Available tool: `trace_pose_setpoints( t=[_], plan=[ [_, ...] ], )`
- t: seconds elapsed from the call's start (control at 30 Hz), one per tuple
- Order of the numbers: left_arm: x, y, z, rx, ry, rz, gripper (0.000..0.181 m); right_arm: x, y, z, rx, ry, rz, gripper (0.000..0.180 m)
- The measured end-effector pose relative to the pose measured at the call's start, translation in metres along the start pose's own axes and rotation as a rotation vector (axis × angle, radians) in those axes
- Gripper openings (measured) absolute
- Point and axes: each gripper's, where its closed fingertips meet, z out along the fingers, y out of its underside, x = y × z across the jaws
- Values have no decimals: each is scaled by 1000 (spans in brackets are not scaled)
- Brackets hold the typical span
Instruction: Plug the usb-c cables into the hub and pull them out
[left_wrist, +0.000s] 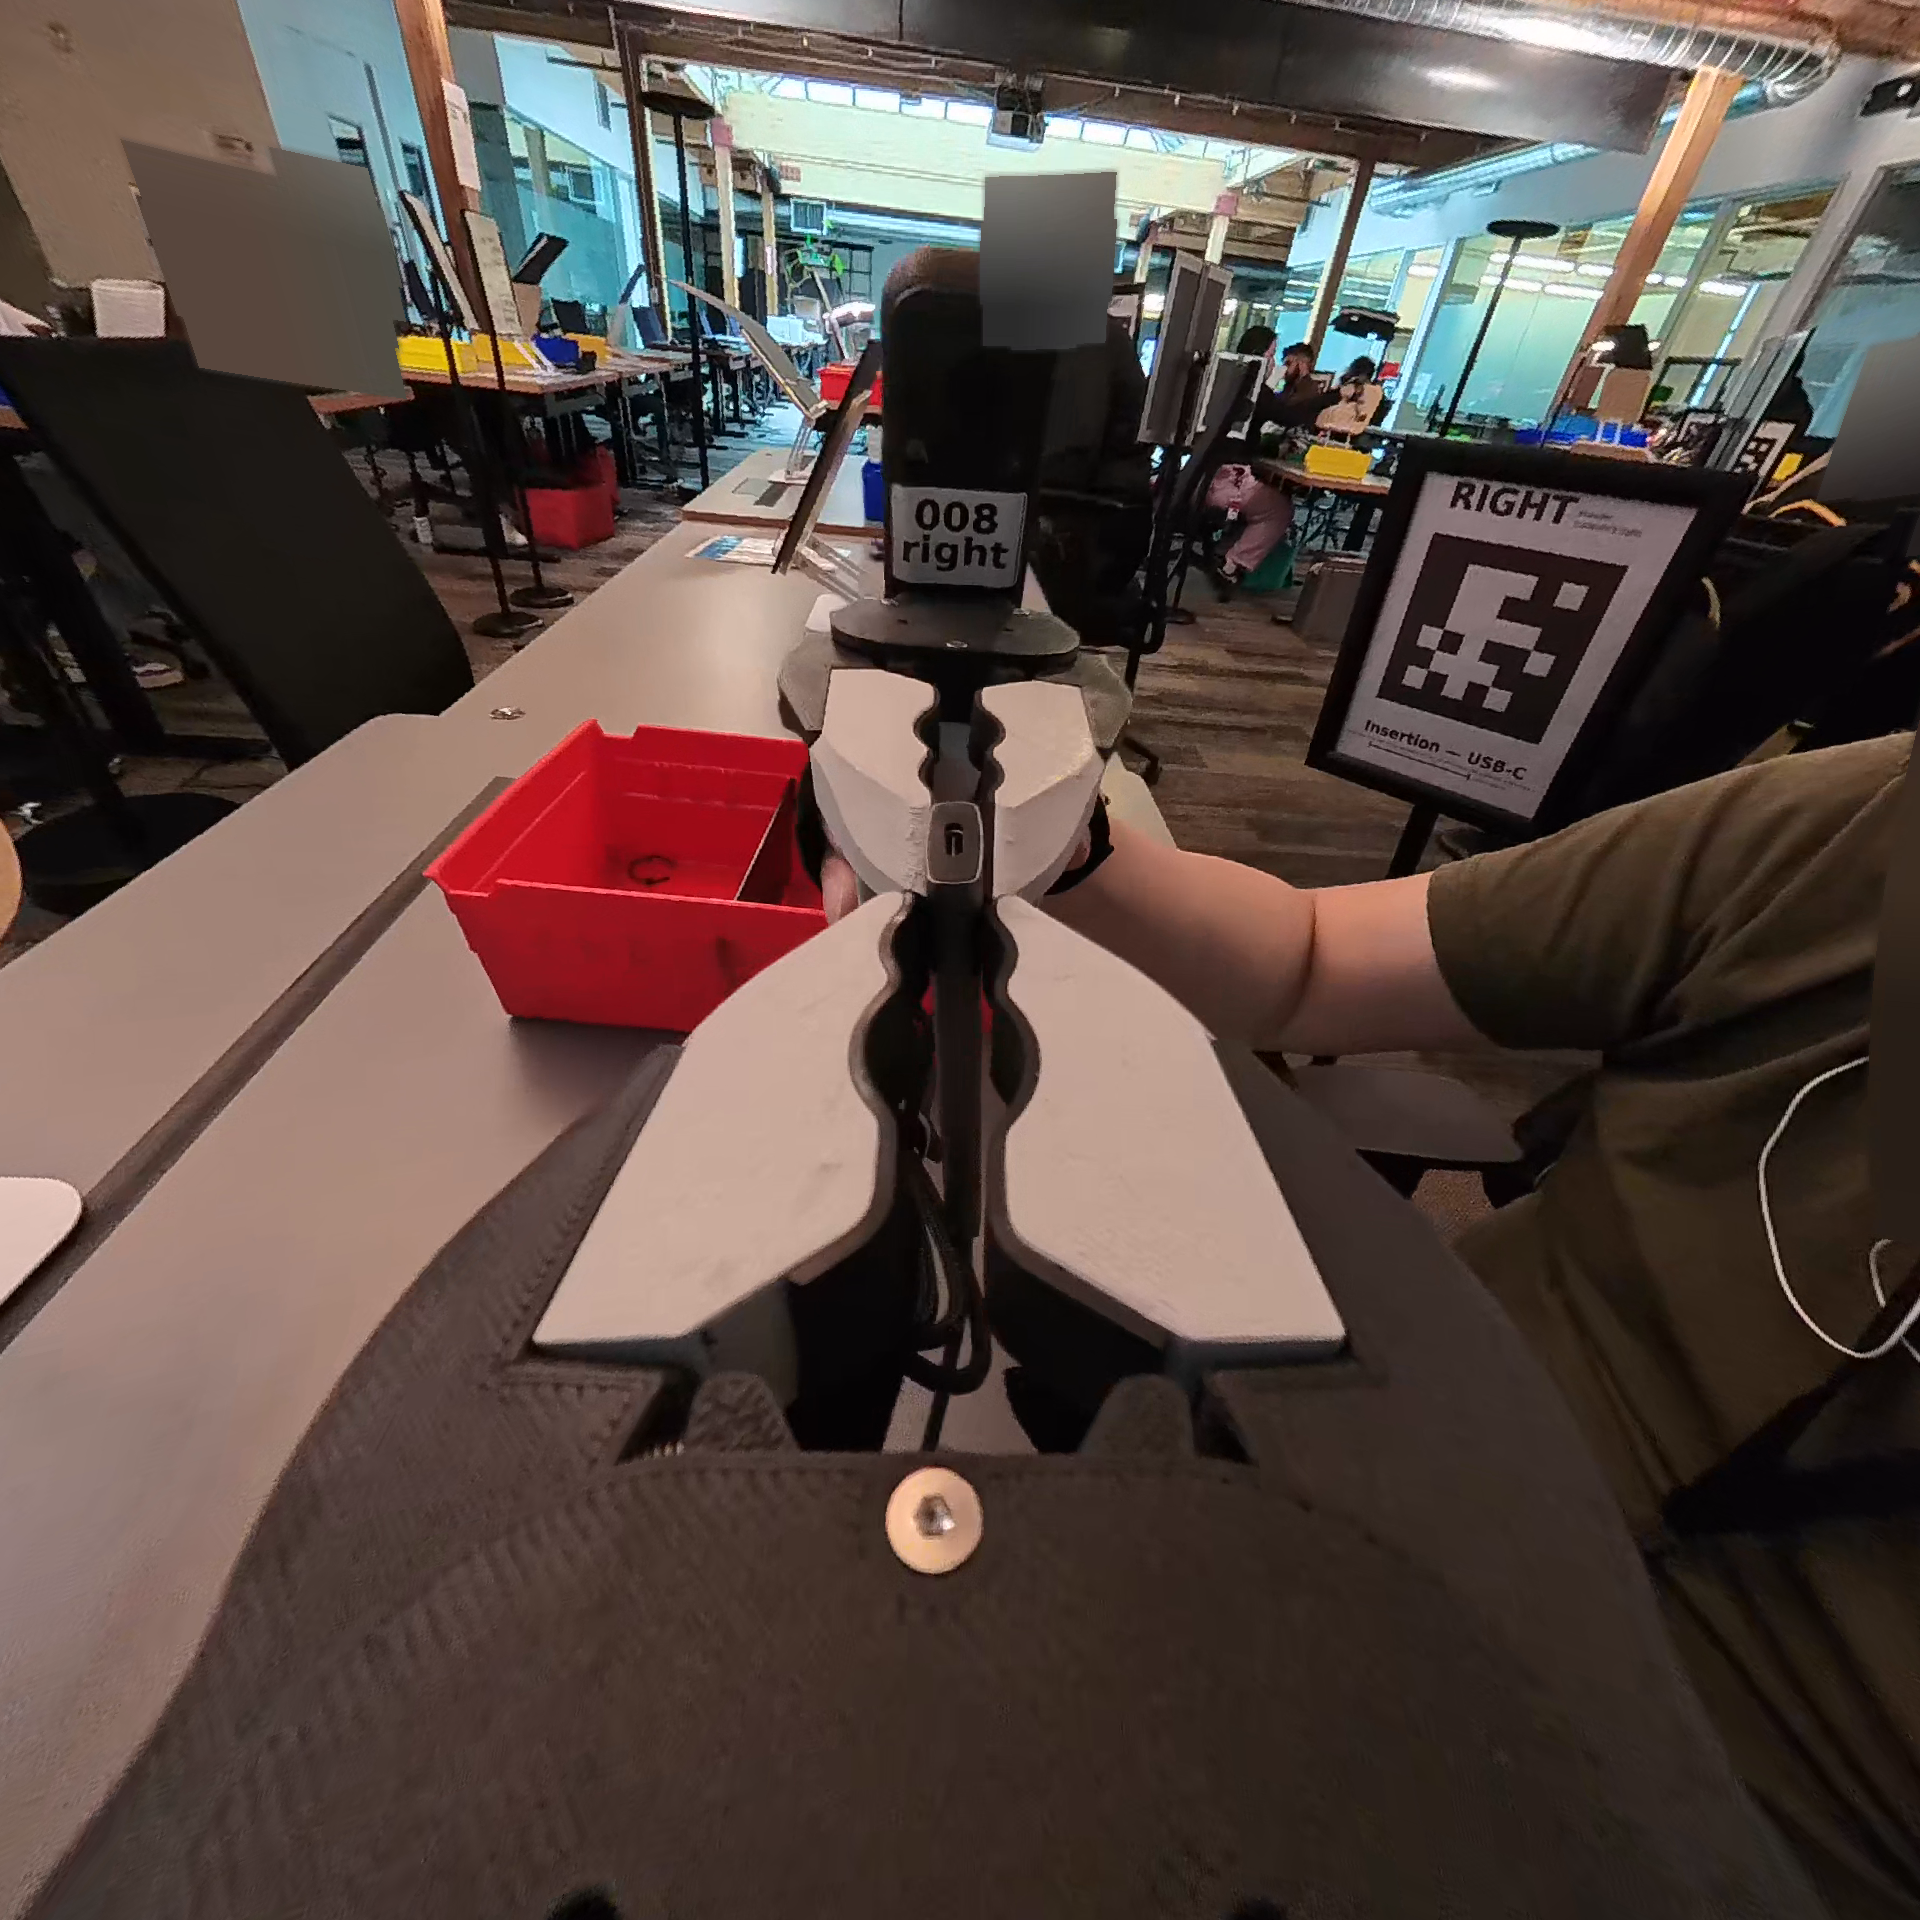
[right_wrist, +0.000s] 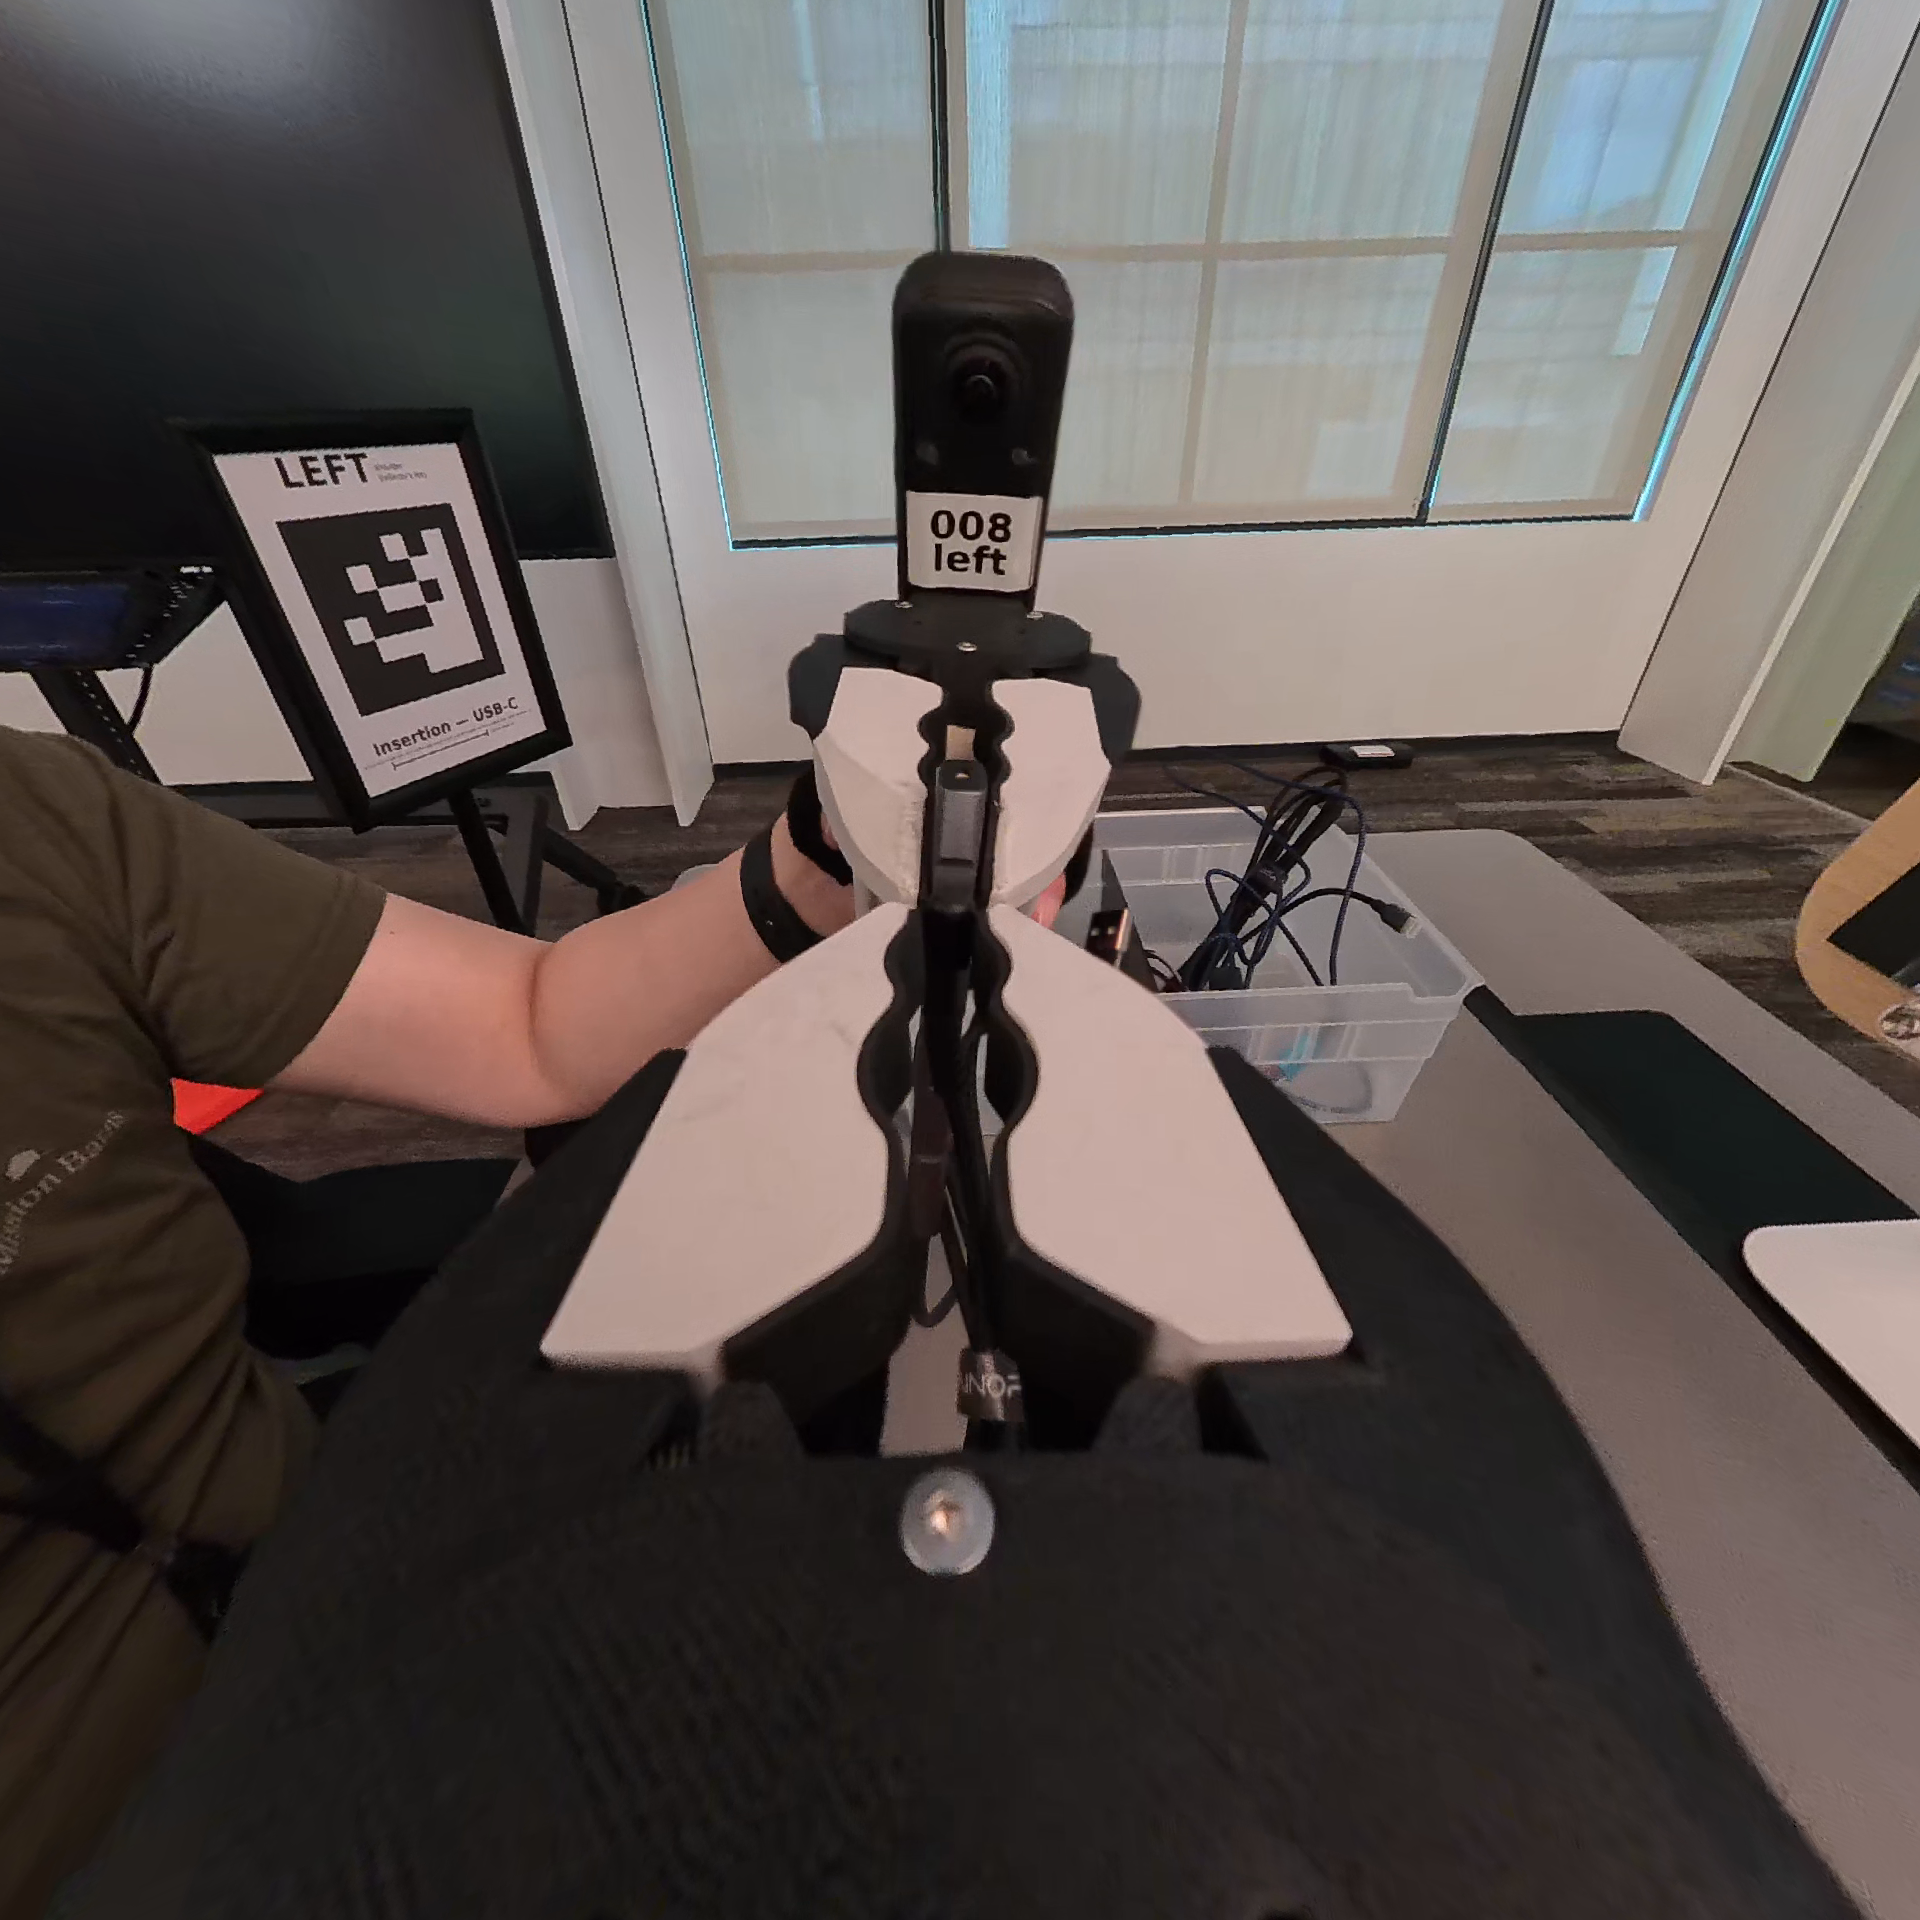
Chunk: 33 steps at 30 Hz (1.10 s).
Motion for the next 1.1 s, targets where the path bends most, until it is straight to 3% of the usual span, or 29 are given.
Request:
trace_pose_setpoints(
  t=[0.43, 0.83, 0.97, 1.1],
  plan=[
    [-6, 2, 1, -23, -42, -7, 9, 7, 3, -1, -28, 32, 43, 8],
    [-4, 4, 1, -69, -26, -8, 10, 2, 7, -6, -46, -60, 76, 8],
    [-17, -46, -77, 228, -90, -83, 9, 40, -27, -66, 125, 128, 113, 8],
    [1, -63, -126, 269, -135, -16, 9, 44, -44, -119, 101, 213, 69, 8]
  ],
)
